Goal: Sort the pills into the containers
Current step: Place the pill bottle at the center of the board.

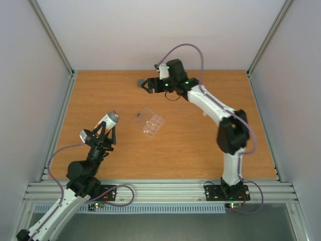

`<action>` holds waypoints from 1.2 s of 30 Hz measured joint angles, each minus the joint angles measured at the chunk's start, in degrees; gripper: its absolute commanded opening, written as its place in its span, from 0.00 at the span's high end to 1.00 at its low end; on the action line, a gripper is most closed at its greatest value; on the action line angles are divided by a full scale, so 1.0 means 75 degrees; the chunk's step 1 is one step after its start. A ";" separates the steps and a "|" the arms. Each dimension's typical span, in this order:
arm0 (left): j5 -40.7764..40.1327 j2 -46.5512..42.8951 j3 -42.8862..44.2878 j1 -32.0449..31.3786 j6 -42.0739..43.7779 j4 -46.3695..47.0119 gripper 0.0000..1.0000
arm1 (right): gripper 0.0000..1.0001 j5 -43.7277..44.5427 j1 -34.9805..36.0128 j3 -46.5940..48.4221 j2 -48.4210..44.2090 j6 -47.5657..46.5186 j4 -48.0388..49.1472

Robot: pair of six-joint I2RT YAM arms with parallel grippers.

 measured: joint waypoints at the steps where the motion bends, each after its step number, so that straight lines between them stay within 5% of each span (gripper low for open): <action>1: 0.0061 -0.0055 0.0000 0.0000 -0.0017 0.0026 1.00 | 0.20 -0.0146 0.0000 -0.0493 -0.0632 0.0082 0.0152; 6: 0.0458 -0.0140 0.0000 0.0003 -0.0146 0.0268 1.00 | 0.34 -0.0877 0.0006 -0.2562 -0.3229 0.0525 0.0825; 12: 0.1215 -0.0134 0.0000 0.0006 -0.0262 0.0472 1.00 | 0.34 -0.1626 0.0370 -0.3934 -0.4870 0.1207 0.0941; 25: 0.2512 -0.0052 0.0000 0.0006 -0.0195 0.0560 1.00 | 0.34 -0.1795 0.2189 -0.4232 -0.5499 0.1973 0.0921; 36: 0.2853 -0.0052 0.0000 0.0006 -0.0029 0.0504 0.99 | 0.41 -0.1577 0.2809 -0.4269 -0.5496 0.2142 0.0895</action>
